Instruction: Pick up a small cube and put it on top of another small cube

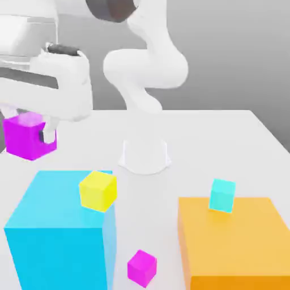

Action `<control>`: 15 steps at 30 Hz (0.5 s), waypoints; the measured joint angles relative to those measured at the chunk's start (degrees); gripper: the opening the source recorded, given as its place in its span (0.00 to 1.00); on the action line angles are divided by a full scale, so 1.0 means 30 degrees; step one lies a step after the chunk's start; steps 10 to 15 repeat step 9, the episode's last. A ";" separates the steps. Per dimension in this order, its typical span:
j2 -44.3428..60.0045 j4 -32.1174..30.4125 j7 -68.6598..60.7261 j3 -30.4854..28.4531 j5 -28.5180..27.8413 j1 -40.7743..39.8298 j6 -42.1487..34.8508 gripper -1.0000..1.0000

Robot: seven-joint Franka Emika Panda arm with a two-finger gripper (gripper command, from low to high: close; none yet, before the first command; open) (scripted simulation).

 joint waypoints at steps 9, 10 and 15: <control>0.0861 -0.1771 0.0869 0.0439 0.0460 0.0273 0.1930 1.00; 0.0861 -0.1771 0.0869 0.0439 0.0460 0.0273 0.1930 1.00; 0.0861 -0.1771 0.0869 0.0439 0.0460 0.0273 0.1930 1.00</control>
